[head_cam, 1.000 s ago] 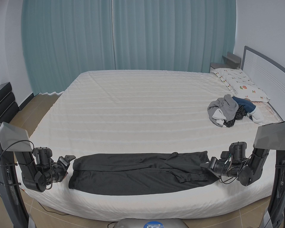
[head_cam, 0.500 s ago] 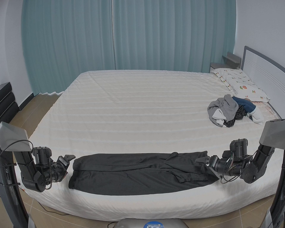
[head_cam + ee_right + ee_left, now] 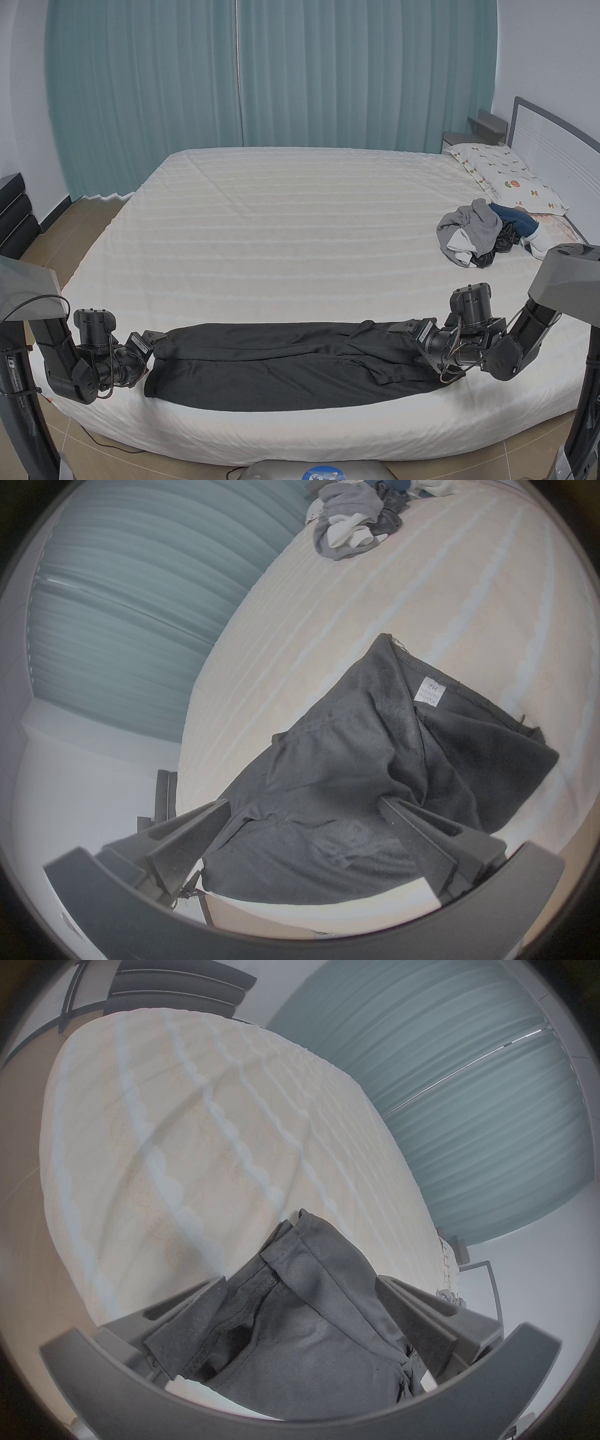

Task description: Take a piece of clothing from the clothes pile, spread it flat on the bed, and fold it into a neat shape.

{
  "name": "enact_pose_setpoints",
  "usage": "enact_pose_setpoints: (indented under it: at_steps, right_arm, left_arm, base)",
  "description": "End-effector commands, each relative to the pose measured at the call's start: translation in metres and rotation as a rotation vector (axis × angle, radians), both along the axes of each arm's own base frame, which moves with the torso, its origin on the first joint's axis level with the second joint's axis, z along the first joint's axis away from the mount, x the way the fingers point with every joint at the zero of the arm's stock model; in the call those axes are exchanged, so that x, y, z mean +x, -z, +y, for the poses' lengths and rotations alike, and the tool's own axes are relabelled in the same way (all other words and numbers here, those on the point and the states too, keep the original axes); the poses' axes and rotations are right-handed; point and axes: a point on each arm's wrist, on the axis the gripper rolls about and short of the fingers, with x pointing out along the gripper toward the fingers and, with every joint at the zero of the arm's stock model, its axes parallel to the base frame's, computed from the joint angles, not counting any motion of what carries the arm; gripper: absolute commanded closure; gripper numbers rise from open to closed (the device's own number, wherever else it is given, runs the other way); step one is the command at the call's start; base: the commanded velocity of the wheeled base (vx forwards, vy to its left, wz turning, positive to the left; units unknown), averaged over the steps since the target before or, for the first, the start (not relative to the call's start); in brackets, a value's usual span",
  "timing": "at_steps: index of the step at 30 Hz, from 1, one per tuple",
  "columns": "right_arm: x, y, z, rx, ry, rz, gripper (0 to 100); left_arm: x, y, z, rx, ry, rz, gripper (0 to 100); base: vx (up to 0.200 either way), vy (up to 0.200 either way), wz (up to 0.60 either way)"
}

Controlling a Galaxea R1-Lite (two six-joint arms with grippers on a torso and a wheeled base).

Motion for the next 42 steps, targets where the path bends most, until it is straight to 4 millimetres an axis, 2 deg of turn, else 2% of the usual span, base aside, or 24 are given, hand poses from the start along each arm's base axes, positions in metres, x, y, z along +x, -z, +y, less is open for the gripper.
enact_pose_setpoints:
  at_steps: [1, 11, 16, 28, 29, 38, 42]
  right_arm:
    - [0.009, 0.017, 0.006, -0.007, 0.013, 0.036, 0]
    - [0.013, 0.018, 0.008, -0.013, 0.018, 0.073, 0]
    - [0.012, 0.018, 0.008, -0.016, 0.022, 0.075, 0]
    - [0.010, 0.015, 0.009, -0.041, 0.049, 0.059, 0]
    - [0.010, 0.015, 0.009, -0.042, 0.051, 0.059, 0]
    - [0.014, 0.017, 0.009, -0.062, 0.082, 0.050, 0]
    - [0.022, 0.023, 0.012, -0.046, 0.099, 0.055, 0]
  left_arm:
    - [0.000, -0.006, -0.004, 0.009, 0.004, -0.014, 0]
    - [0.011, 0.000, -0.017, 0.044, 0.009, -0.016, 0]
    - [0.021, 0.009, -0.018, 0.066, -0.005, -0.015, 0]
    - [0.041, 0.009, -0.019, 0.106, -0.043, 0.046, 0]
    - [0.041, 0.010, -0.019, 0.107, -0.042, 0.049, 100]
    - [0.041, 0.005, -0.018, 0.123, -0.072, 0.030, 100]
    - [0.042, 0.003, -0.017, 0.131, -0.088, 0.020, 100]
  base:
    - [0.000, 0.000, 0.00]
    - [0.000, 0.000, 0.00]
    - [0.000, 0.000, 0.00]
    - [0.000, 0.000, 0.00]
    - [0.000, 0.000, 0.00]
    - [0.000, 0.000, 0.00]
    - [0.000, 0.000, 0.00]
